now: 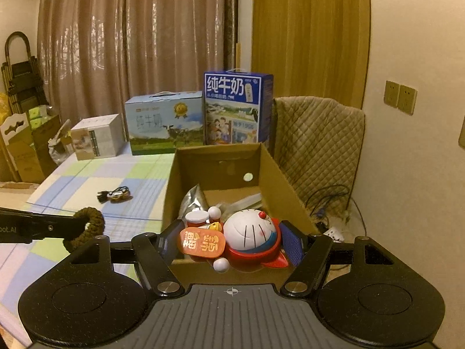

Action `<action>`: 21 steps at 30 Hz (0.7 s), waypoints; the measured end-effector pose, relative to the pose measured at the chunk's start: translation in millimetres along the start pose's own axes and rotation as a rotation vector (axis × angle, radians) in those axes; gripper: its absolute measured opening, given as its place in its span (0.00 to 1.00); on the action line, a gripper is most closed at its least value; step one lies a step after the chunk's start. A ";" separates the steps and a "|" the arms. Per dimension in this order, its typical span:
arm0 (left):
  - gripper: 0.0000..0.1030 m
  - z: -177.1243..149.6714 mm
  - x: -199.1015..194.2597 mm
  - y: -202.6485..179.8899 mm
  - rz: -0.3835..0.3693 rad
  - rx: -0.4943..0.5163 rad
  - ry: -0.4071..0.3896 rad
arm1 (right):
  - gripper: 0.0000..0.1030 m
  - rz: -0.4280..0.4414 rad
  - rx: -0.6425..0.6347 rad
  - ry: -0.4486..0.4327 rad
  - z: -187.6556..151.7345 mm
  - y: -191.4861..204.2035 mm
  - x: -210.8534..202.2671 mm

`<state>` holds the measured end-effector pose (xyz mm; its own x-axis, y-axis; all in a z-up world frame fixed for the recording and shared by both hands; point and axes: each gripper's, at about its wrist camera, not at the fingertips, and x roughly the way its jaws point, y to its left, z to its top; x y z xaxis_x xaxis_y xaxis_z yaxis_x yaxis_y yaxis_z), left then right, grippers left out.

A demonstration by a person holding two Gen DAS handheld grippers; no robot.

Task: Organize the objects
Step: 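Carry Doraemon toy with right tool while left tool carries hair tie toward box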

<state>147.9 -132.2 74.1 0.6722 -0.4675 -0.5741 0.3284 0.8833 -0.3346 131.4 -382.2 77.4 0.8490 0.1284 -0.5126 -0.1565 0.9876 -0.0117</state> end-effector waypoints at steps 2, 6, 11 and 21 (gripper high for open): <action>0.05 4.3 9.0 -7.3 -0.009 0.010 0.005 | 0.66 -0.002 -0.005 0.000 3.0 -5.6 4.1; 0.05 11.9 27.4 -19.9 -0.024 0.022 0.020 | 0.66 0.000 -0.004 0.011 5.3 -15.6 12.4; 0.05 18.8 45.6 -32.0 -0.033 0.043 0.034 | 0.66 0.001 0.001 0.020 7.4 -27.5 22.6; 0.05 27.4 80.7 -43.1 -0.033 0.072 0.065 | 0.66 -0.003 0.014 0.041 10.9 -48.1 45.0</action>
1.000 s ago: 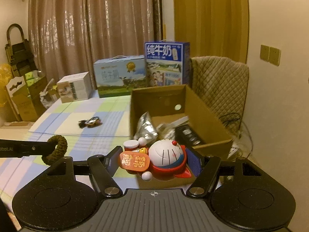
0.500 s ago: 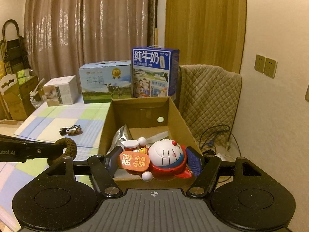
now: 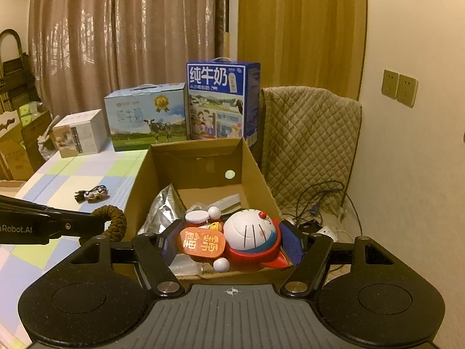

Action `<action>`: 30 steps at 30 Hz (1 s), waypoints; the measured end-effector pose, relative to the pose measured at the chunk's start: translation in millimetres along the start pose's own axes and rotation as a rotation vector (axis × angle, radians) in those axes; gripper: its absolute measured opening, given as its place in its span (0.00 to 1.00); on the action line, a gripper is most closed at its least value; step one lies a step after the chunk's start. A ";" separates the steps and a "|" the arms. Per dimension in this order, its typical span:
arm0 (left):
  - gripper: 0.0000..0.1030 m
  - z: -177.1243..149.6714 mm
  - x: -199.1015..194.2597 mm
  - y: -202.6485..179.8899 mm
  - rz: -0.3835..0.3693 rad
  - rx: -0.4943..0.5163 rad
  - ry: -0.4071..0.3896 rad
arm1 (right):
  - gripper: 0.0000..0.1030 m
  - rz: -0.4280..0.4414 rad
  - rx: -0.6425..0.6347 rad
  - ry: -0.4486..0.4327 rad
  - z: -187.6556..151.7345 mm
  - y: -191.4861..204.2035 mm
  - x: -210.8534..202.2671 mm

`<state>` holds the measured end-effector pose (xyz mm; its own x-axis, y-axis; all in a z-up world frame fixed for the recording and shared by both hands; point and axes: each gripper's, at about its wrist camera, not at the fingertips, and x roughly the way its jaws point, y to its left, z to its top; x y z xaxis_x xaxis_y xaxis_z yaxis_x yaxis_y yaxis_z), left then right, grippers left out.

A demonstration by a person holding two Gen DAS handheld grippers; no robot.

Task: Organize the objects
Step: 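Carry Doraemon toy with right tool while left tool carries hair tie toward box, then lower brown braided hair tie into cardboard box and open left tool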

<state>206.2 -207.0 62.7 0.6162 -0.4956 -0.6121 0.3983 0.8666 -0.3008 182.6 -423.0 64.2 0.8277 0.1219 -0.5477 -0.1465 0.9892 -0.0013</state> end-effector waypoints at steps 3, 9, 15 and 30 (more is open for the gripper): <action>0.05 4.1 11.4 -1.0 0.001 0.005 0.008 | 0.66 0.000 0.004 0.005 1.7 -4.9 7.0; 0.05 14.2 28.8 0.8 0.008 0.017 0.014 | 0.65 0.000 0.012 0.011 3.6 -12.0 19.7; 0.06 21.6 48.3 1.9 0.021 0.035 0.033 | 0.65 -0.001 0.020 0.025 2.5 -18.2 30.5; 0.28 7.9 55.9 25.9 0.084 0.023 0.052 | 0.66 0.023 0.017 0.028 5.1 -4.3 30.9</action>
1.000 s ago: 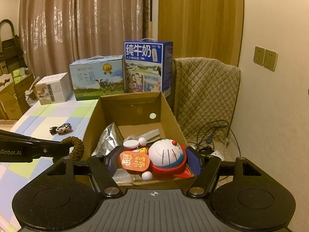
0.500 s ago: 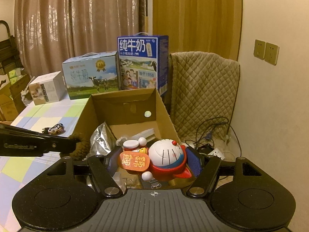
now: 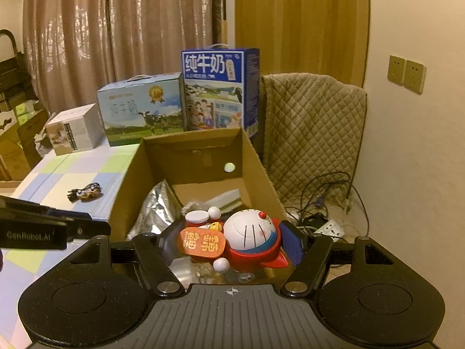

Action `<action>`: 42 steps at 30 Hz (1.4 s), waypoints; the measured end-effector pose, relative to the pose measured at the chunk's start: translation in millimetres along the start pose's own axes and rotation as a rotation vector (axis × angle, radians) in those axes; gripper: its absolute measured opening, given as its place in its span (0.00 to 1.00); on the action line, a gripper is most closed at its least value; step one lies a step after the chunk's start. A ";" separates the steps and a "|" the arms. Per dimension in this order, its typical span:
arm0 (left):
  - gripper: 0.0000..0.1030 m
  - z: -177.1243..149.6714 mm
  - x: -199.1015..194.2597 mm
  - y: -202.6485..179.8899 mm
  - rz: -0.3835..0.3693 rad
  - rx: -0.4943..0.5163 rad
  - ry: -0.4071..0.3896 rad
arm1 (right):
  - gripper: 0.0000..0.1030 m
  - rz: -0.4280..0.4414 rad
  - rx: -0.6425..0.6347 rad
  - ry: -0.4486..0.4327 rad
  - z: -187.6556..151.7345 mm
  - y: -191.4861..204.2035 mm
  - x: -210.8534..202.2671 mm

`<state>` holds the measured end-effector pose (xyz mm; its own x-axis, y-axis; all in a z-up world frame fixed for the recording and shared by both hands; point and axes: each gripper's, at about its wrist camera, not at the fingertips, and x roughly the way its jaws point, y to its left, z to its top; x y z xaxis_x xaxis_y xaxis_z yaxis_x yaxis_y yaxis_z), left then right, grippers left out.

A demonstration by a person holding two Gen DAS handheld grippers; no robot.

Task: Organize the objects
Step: 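Lower brown braided hair tie into cardboard box and open left tool, then lower red Doraemon toy into cardboard box and open right tool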

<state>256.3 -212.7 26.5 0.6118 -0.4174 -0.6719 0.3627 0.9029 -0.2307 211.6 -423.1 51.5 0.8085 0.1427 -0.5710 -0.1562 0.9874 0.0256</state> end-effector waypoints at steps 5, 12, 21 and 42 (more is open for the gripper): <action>0.32 -5.4 -11.9 4.8 0.009 0.005 -0.005 | 0.66 0.007 -0.009 -0.010 7.6 10.6 -2.9; 0.44 -8.7 -24.8 12.6 0.022 -0.006 -0.010 | 0.66 0.012 -0.019 -0.006 14.4 19.6 -3.2; 0.63 -10.2 -32.5 16.9 0.025 -0.009 -0.015 | 0.66 0.021 -0.015 0.016 14.7 24.9 5.9; 0.89 -29.3 -39.7 52.8 0.096 -0.052 -0.026 | 0.75 0.053 0.067 -0.009 14.8 15.4 28.3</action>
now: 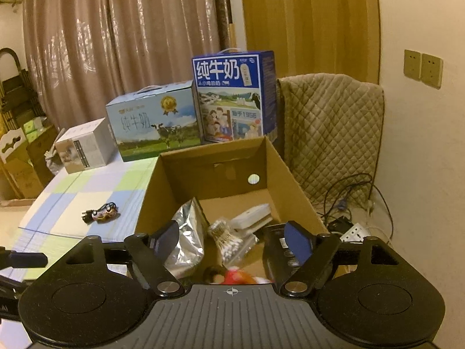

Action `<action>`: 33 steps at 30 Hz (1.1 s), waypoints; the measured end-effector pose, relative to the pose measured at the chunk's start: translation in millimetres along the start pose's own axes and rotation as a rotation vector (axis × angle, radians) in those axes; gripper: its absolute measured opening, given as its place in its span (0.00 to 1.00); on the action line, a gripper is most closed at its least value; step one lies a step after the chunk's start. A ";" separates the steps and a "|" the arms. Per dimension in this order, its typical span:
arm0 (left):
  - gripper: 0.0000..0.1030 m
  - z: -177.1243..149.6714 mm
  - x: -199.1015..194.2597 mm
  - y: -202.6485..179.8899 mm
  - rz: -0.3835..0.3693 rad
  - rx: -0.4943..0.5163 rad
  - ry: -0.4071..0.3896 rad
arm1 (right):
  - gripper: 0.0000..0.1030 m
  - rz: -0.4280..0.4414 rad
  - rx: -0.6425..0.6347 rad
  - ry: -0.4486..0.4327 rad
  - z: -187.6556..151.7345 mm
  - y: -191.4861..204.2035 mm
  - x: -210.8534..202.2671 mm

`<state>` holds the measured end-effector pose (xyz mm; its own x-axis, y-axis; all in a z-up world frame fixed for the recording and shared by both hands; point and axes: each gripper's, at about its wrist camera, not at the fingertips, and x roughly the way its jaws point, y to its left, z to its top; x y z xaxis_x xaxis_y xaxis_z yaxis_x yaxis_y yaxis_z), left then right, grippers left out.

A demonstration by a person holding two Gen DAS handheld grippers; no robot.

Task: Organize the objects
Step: 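Lower red Doraemon toy into cardboard box and open right tool, then move both tools back toward toy car and black cable on table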

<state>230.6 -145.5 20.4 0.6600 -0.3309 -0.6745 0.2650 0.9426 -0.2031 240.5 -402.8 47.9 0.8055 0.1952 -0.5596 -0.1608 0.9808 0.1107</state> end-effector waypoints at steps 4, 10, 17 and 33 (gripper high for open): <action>0.90 -4.2 -5.6 3.9 0.009 -0.007 -0.006 | 0.75 -0.007 0.020 0.006 -4.5 -3.6 -10.9; 0.92 -11.8 -20.7 8.7 0.022 -0.011 -0.022 | 0.75 -0.010 0.023 -0.008 -5.2 5.1 -35.1; 0.94 -21.7 -47.8 20.1 0.060 -0.014 -0.050 | 0.76 0.031 -0.009 -0.040 -5.1 35.1 -64.3; 0.99 -36.6 -120.9 78.6 0.182 -0.042 -0.108 | 0.78 0.154 -0.092 -0.034 -14.0 120.5 -79.8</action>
<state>145.9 -29.8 59.9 0.7664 -0.1556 -0.6232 0.1065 0.9876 -0.1156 148.8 -300.2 94.3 0.7858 0.3441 -0.5140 -0.3337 0.9355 0.1162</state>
